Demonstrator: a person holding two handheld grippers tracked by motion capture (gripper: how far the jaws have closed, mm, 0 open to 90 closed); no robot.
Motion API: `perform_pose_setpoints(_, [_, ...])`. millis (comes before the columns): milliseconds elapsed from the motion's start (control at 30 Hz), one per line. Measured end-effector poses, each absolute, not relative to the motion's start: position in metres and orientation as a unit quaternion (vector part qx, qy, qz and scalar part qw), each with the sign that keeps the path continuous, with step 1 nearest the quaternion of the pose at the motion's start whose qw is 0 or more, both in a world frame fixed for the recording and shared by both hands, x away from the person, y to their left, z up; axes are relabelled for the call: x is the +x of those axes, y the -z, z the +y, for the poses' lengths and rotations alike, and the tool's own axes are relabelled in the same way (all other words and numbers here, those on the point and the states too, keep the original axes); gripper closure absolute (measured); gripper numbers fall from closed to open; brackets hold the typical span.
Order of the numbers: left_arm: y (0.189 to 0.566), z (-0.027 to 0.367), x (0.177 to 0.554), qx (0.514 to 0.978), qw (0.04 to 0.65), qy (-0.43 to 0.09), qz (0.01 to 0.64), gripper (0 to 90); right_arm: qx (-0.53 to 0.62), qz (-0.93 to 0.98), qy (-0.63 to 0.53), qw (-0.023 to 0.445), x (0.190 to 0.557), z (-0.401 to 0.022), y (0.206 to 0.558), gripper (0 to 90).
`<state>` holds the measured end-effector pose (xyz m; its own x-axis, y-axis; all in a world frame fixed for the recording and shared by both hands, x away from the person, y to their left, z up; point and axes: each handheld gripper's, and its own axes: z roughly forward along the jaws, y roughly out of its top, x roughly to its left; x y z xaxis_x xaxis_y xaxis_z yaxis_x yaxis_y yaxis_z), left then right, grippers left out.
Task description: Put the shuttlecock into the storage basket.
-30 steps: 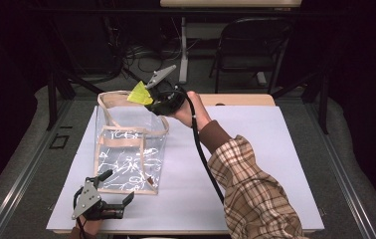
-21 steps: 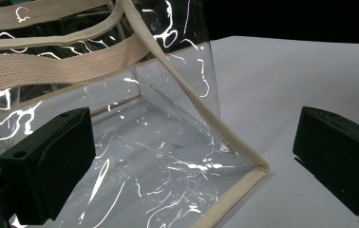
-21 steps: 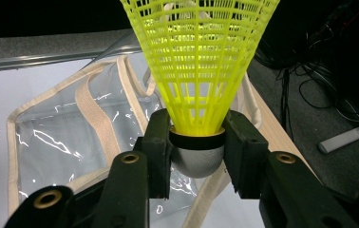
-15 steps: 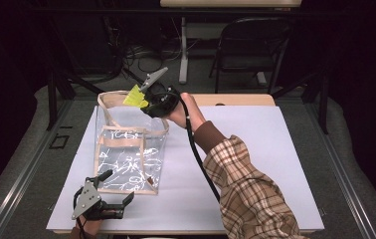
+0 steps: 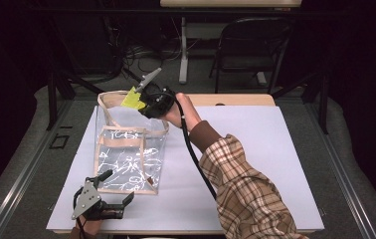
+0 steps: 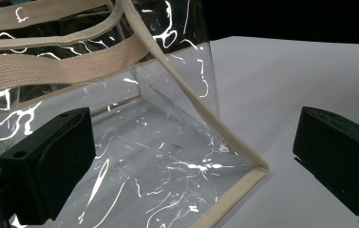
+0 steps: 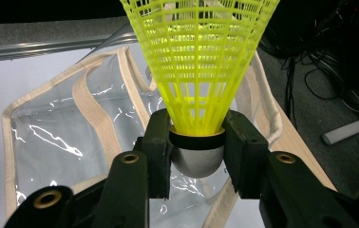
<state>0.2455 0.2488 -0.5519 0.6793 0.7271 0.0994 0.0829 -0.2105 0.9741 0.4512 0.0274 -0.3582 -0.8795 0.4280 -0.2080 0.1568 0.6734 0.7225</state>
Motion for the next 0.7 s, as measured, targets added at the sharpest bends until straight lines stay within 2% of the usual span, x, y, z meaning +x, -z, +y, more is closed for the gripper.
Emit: perform_pose_setpoints(700, [0.552,0.249,0.245,0.723,0.563,-0.286,0.281,0.0,0.172,0.904,-0.348,0.181,0.458,0.042,0.365,64.5])
